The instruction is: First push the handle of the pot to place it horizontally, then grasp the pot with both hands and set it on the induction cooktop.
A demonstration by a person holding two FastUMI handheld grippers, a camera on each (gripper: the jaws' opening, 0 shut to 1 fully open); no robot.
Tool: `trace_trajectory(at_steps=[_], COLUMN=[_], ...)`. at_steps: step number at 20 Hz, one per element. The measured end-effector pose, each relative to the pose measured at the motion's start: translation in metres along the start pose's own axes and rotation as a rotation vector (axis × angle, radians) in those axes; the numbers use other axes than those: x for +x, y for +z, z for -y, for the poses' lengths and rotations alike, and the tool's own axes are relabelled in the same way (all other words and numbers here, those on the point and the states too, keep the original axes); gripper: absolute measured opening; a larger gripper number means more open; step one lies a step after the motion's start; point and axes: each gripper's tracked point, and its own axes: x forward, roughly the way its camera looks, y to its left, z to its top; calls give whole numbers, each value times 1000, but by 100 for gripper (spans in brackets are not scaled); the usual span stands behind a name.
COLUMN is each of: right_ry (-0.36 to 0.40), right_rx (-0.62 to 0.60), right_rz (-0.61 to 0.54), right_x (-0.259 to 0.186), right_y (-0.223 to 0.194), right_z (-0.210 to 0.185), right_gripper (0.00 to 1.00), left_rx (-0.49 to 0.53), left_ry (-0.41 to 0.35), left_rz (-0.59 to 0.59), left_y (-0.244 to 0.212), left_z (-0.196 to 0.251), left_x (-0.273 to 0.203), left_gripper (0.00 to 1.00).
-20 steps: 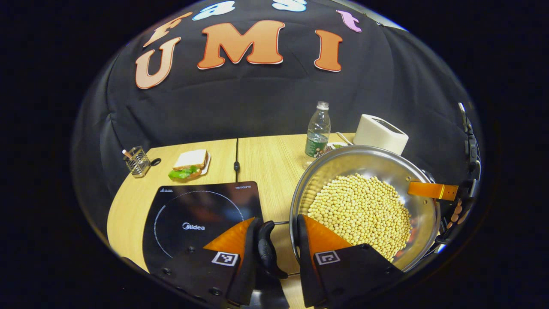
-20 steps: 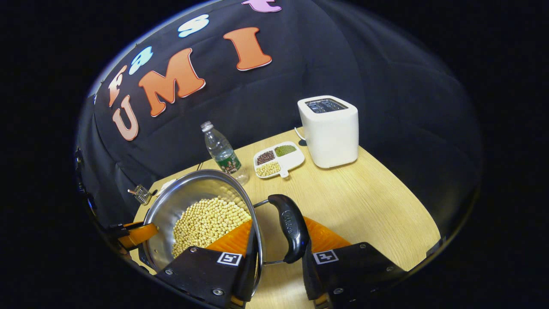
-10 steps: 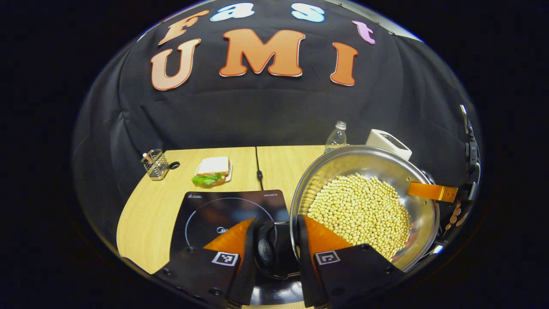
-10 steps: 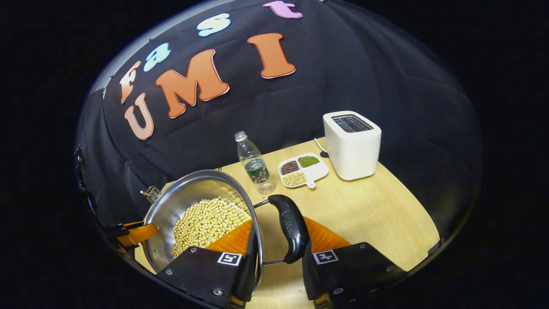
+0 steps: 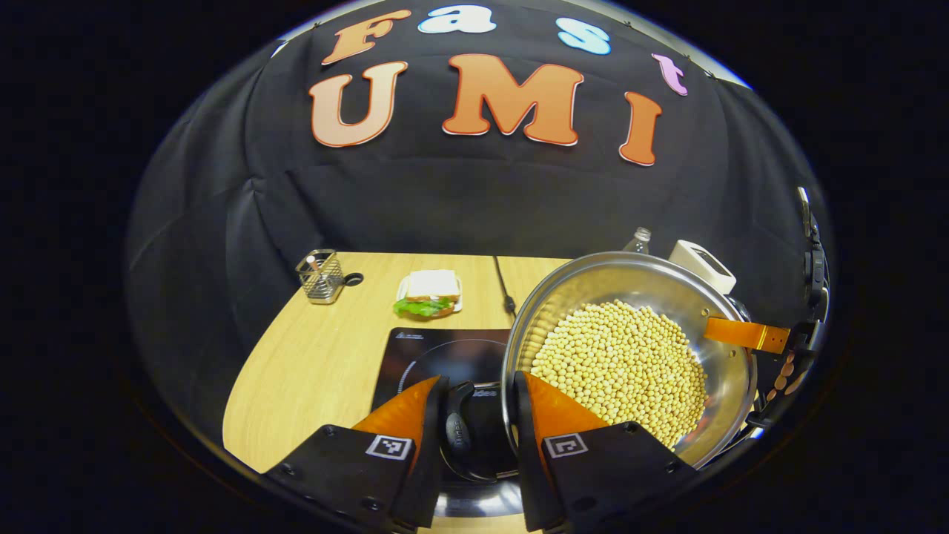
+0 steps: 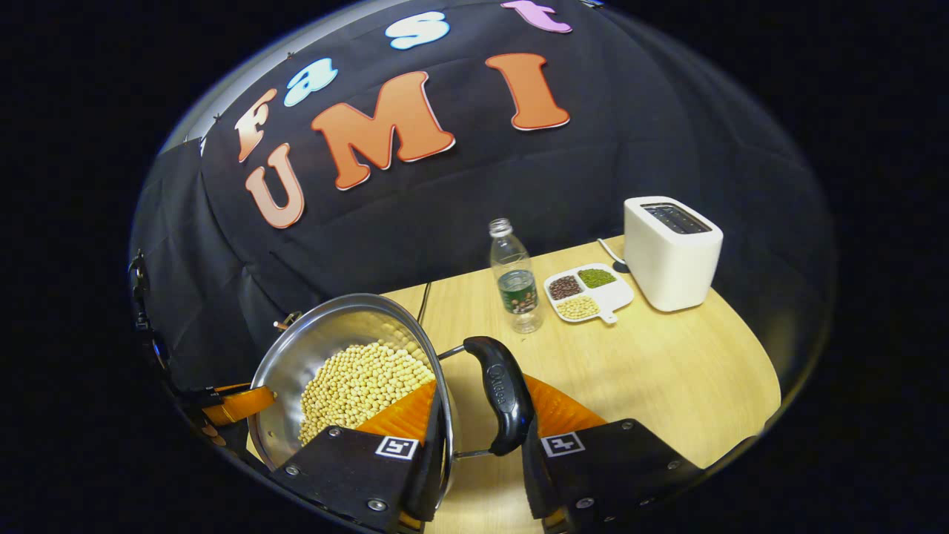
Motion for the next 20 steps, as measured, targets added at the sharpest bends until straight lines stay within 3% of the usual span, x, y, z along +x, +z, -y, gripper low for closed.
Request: trace_trajectory(at_steps=[4,5,6,8,10,12,18,20], right_ry=[33,40,47,56,64,66,55,52], right_rx=[-9,-12,-11,-11,-8,-1,-18,-25], right_rz=[-33,-42,-51,-65,-79,-86,-122,-132], right_x=[18,22,26,37,46,56,79,85], right_y=[-17,-22,-27,-35,-43,-49,-71,-77], right_z=[-41,-49,-57,-70,-79,-86,-92,-92], right_gripper=[46,41,46,46,46,46,46,46], left_rx=[-27,-34,-39,-41,-37,-37,-64,-70], left_ry=[37,45,52,66,75,81,69,69], left_rz=[-22,-29,-35,-50,-55,-66,-132,-146], left_y=[-12,-14,-16,-22,-23,-27,-50,-48], left_z=[-48,-58,-68,-85,-98,-107,-126,-124], left_x=[-3,-1,-1,3,6,13,39,40], left_gripper=[51,54,54,48,51,48,55,51])
